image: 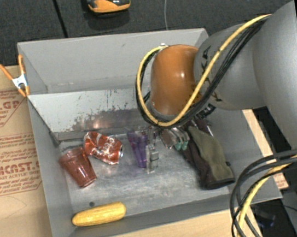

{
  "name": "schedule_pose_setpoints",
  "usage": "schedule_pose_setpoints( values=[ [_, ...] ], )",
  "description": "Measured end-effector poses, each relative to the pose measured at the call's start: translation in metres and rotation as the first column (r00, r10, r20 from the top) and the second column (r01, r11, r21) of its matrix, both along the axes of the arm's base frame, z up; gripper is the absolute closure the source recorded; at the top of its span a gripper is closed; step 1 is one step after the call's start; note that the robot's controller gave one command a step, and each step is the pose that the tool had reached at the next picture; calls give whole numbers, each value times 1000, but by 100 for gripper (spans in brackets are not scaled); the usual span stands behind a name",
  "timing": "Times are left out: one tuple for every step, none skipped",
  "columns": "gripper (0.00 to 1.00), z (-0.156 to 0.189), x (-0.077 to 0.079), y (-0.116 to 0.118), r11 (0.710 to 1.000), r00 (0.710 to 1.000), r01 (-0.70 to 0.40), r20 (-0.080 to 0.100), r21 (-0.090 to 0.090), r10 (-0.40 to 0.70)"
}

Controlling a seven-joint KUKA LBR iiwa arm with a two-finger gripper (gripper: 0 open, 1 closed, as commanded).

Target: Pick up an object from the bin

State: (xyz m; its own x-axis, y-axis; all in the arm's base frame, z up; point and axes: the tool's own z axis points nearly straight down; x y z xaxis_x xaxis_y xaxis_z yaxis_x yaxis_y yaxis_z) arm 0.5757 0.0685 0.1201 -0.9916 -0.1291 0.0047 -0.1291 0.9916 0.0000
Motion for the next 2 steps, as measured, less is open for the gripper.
schedule_pose_setpoints(
  values=[
    [100,56,4,-1,1000,1000,11,4,1,-11],
    [100,94,-16,0,1000,1000,-10,6,0,10]
  ],
)
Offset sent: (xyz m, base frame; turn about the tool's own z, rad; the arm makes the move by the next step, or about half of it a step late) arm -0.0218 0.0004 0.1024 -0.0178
